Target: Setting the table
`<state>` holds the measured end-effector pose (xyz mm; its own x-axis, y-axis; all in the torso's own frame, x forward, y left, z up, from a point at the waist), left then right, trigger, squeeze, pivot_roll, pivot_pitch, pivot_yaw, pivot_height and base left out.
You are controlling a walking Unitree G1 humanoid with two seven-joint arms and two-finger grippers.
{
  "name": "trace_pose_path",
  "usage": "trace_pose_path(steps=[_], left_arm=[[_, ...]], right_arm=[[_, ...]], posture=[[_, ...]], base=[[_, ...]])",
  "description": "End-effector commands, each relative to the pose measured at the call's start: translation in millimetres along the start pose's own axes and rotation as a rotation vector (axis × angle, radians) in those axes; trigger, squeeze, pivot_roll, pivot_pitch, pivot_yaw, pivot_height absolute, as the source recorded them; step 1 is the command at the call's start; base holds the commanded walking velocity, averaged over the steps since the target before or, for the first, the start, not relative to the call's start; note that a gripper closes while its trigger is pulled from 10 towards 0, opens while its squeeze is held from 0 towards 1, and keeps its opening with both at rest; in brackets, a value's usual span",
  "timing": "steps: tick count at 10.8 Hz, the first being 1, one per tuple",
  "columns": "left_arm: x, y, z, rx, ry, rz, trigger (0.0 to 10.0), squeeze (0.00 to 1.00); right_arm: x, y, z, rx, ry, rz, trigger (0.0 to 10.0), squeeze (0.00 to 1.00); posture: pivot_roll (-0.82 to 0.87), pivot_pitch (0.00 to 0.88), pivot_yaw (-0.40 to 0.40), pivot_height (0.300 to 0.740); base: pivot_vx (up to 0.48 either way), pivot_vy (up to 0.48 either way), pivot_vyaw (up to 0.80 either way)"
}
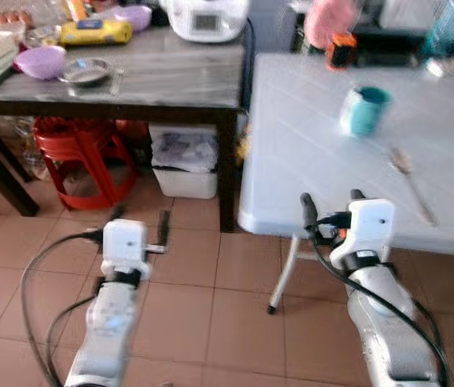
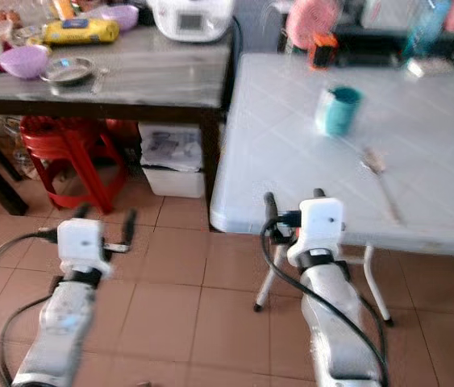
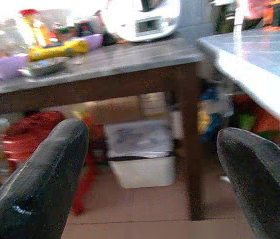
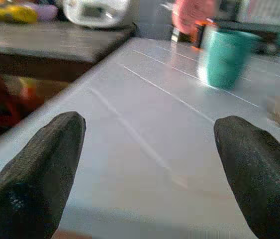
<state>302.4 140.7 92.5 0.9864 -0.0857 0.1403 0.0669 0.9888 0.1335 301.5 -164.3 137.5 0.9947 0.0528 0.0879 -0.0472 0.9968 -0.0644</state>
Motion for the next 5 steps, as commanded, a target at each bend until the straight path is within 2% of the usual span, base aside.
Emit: trace_pose_path(steps=[1,5], left_arm=[[0.6,6.6,0.2,0.024,0.002,0.001,10.0,0.00],[0.8,6.2,0.4,0.028,0.003,-0.003,10.0,0.00]], right_arm=[[1.8,3.3,4.2,0.010,-0.017,0.000,10.0,0.00],[3.2,4.5,4.0,0.013,-0.019,-0.001,10.0,0.00]], posture=[[-0.03,0.103,0.043,0.740],[-0.03,0.103,0.045,0.740]], base=[[0.000,-0.337,0.00],[0.000,-0.337,0.00]])
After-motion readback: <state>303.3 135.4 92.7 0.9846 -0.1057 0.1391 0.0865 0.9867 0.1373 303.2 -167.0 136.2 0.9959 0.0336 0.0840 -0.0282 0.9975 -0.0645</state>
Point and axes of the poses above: a point about 5 cm out from each wrist's last joint towards the gripper, its own x axis pointing out of the wrist towards the gripper, its own z axis along the axis of the wrist's last joint, y = z × x, the point moved 3 cm from there along x, pointing out of the wrist towards the gripper, and after that the axes turned 1 degree about x, right-handed, at the moved point
